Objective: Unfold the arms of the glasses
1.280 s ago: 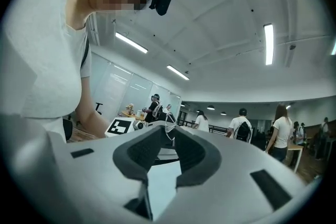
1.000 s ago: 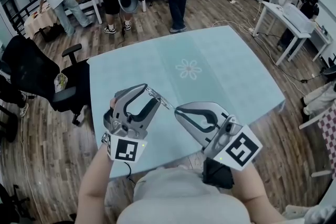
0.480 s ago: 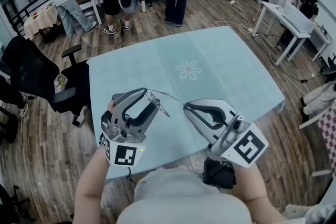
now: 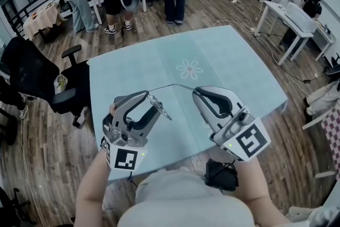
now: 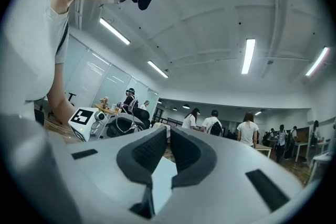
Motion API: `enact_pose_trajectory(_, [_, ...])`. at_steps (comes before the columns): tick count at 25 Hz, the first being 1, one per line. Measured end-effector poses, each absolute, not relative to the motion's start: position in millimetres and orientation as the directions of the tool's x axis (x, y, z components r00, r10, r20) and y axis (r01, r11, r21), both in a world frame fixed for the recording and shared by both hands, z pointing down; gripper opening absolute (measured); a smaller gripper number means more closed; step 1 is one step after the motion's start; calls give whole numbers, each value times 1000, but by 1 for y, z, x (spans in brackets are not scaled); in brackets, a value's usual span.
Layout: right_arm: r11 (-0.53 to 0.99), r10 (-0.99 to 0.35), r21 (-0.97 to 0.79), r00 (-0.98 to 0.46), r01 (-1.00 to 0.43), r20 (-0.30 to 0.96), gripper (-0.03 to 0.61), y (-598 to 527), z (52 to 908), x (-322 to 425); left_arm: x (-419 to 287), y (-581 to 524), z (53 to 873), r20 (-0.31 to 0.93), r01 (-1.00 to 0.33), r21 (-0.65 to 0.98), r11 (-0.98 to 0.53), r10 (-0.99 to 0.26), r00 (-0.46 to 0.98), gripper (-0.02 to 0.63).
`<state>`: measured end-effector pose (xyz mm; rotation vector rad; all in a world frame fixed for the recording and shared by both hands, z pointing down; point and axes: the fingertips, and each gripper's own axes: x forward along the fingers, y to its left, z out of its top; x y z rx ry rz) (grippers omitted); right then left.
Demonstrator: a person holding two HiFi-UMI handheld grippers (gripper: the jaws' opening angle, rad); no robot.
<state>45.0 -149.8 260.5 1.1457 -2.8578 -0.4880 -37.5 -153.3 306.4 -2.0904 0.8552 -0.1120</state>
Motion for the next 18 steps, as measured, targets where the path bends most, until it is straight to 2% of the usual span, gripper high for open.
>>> enact_pose_trajectory(18, [586, -772, 288, -630, -757, -85, 21, -195, 265, 57, -38, -138, 296, -246, -549, -736, -397, -599, 762, 199])
